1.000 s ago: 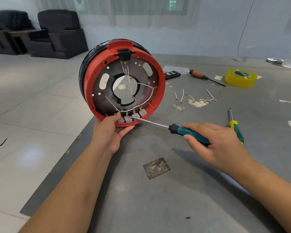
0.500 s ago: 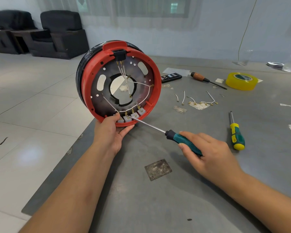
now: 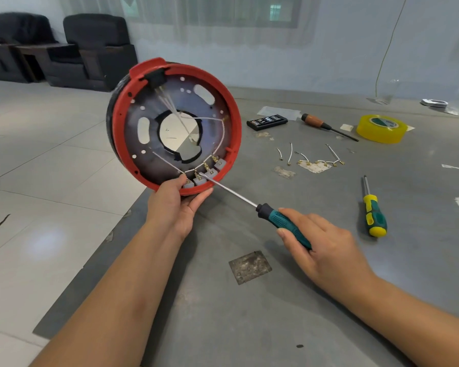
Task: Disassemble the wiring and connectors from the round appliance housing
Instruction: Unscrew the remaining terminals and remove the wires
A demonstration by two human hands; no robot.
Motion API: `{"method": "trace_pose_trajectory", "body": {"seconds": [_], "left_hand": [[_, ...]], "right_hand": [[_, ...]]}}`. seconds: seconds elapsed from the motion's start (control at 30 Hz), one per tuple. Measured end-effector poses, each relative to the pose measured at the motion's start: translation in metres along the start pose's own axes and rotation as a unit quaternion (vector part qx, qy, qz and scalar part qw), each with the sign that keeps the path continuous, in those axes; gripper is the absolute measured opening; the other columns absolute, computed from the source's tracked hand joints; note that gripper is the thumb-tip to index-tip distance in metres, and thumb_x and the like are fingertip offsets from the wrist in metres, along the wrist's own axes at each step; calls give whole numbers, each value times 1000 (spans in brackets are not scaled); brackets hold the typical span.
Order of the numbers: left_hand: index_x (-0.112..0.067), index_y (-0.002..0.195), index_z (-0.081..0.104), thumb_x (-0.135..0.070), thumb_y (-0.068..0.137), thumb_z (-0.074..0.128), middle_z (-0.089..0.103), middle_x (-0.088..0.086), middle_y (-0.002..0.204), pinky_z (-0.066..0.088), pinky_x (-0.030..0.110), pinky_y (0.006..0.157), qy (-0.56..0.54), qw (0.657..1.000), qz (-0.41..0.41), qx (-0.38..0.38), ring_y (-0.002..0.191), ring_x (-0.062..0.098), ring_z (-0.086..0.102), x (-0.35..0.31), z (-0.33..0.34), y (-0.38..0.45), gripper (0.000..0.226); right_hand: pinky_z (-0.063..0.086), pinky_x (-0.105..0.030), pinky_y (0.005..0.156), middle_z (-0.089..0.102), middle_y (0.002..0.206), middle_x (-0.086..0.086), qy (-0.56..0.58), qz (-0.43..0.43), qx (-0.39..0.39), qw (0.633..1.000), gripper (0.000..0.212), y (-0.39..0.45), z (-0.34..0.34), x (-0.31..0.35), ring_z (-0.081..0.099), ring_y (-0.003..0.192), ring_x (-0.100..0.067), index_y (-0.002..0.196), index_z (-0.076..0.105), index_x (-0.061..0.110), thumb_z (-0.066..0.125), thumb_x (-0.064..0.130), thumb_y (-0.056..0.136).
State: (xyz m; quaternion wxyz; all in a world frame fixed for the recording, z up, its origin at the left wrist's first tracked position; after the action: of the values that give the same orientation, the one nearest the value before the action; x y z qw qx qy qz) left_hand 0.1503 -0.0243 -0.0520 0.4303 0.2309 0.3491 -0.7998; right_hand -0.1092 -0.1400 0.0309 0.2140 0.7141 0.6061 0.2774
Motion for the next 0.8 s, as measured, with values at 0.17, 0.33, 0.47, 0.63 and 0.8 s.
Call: {"method": "trace_pose_trajectory", "body": {"seconds": [0.17,0.33,0.47,0.63,0.8], "left_hand": [[-4,130,58,4,101,60,74,21,115,65,46,62,23,1000,14,-11,82,35,80,0,-3,1,30],[-7,139,55,3,101,61,74,20,120,66,47,67,54,998,29,0,88,34,80,1,-1,0,39],[-8,136,57,0,101,62,77,18,116,66,47,71,75,996,35,18,91,33,80,1,1,-1,36],[-20,136,55,-9,101,67,76,13,120,66,52,76,84,994,54,54,93,33,80,-3,7,-5,39],[-32,133,53,-20,100,71,72,8,128,65,55,78,96,990,61,89,97,35,79,-3,12,-11,40]], "right_hand": [[49,-18,60,71,91,-1,5,17,16,1000,49,0,2,-3,64,72,-14,131,66,14,46,45,99],[54,-22,70,74,93,0,55,56,-6,997,40,3,-7,-14,67,77,-14,123,72,14,58,41,97],[48,-8,75,75,93,8,96,101,-47,989,26,4,-16,-29,62,83,-5,114,77,16,69,31,94],[49,-9,69,74,89,10,112,113,-81,984,23,7,-26,-39,65,83,-7,109,78,20,68,31,92],[46,-1,75,69,96,21,121,90,-69,986,32,10,-32,-41,63,90,10,112,78,22,61,43,93]]}}
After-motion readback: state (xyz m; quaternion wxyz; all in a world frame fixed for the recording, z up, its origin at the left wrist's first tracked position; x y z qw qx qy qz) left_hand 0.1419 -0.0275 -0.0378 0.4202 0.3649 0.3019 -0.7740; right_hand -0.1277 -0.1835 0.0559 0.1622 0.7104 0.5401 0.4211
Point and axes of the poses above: each hand's wrist, its own y-axis towards the middle knuckle, its own z-axis out of the palm, x = y × z, the point moved 9 cm from there along y, towards the middle knuckle
